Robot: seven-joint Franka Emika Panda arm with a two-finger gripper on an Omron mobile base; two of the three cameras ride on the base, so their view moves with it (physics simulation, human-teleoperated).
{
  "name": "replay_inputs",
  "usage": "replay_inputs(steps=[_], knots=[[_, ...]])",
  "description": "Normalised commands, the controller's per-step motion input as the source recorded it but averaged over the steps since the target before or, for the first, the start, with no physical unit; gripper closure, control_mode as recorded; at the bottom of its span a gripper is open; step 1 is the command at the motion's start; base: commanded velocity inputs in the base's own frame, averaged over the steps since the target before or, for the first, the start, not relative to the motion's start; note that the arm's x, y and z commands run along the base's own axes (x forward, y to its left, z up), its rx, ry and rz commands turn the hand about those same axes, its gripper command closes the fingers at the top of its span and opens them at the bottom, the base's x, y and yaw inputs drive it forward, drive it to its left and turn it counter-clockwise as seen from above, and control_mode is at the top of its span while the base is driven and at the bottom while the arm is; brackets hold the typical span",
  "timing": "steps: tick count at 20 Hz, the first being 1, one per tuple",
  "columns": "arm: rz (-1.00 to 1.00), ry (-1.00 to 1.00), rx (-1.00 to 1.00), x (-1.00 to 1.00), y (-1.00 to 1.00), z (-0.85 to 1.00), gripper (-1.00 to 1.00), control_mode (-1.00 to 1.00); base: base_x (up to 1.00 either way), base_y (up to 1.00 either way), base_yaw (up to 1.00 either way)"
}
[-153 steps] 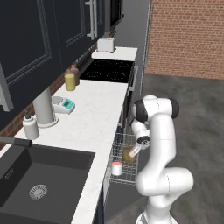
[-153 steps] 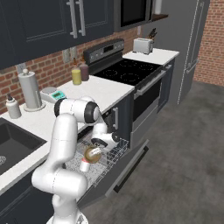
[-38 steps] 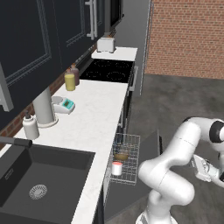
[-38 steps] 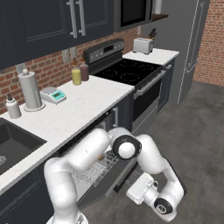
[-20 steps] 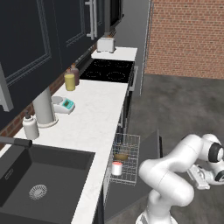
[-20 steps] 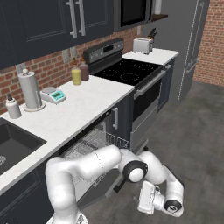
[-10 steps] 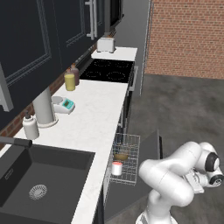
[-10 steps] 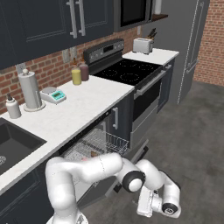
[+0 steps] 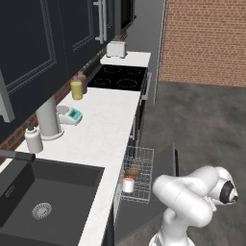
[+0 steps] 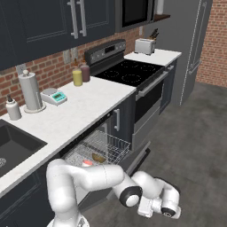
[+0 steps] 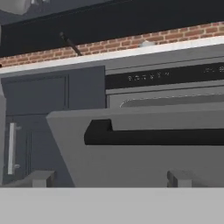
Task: Pick up the cup and bowl from the counter, place them in the dishwasher, and close the dishwasher door.
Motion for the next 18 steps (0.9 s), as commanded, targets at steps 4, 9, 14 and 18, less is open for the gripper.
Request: replay_inputs(steps=[4,9,14,18], knots=[[-0.1,0.0,-0.02,0.42,0.02,-0.26,-1.0,-1.0,0.0,0.0,0.0],[-0.1,-0.02,0.0,0.36,0.07,-0.19,-1.0,-1.0,0.0,0.0,0.0],[-0.05,0.0,-0.02,0.28,0.11,-0.36,-1.0,-1.0,0.0,0.0,0.0],[-0.07,0.0,-0.03,0.33,0.08,-0.59,-1.0,-1.0,0.0,0.0,0.0]])
